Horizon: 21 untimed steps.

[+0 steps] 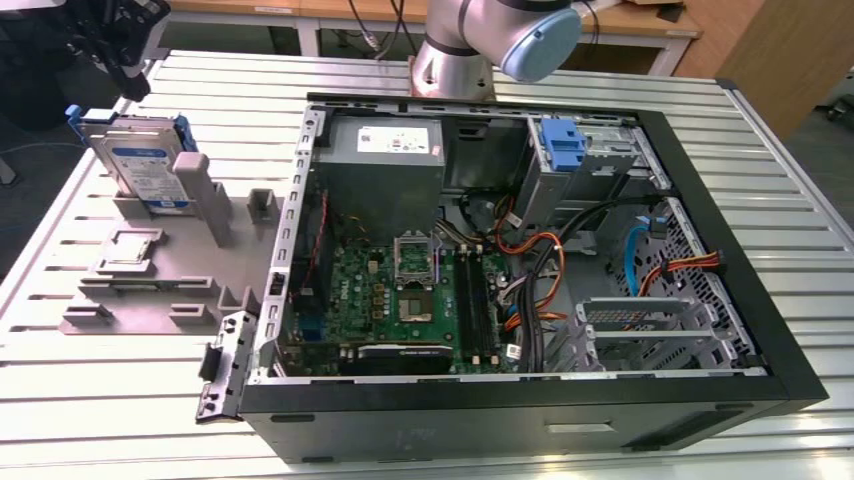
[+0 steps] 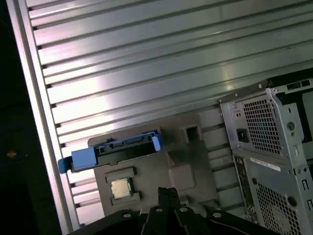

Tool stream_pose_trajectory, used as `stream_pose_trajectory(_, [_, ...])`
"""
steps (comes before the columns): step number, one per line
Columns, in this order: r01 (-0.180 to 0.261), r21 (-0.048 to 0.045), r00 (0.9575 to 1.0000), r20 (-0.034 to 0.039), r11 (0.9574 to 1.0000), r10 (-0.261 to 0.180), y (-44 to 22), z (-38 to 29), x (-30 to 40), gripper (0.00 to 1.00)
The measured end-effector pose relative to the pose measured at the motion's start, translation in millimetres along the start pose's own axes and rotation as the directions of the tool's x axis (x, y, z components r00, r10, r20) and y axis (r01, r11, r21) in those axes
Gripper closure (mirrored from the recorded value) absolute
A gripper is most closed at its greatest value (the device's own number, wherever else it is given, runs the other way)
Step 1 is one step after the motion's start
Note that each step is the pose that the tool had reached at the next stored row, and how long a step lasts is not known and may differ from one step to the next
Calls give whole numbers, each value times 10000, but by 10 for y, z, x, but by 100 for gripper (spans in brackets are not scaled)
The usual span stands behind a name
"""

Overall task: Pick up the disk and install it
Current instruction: 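Pick up the disk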

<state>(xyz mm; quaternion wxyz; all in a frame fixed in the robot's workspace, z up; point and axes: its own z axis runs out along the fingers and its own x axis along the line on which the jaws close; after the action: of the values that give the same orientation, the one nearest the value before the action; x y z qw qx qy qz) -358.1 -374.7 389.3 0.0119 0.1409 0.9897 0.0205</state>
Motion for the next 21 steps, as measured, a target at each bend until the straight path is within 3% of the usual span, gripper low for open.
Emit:
stream_pose_trajectory(10, [-95, 2, 10000, 4, 10000, 95, -1, 0, 5, 90])
stream_pose_trajectory(13, [-407, 7, 9992, 18, 9992, 407, -1, 0, 5, 90])
stream_pose_trajectory(17, [-1140, 17, 9935, 51, 9935, 1140, -1, 0, 5, 90])
stream_pose_trajectory(21, [-1851, 26, 9827, 84, 9827, 1851, -2, 1, 5, 90])
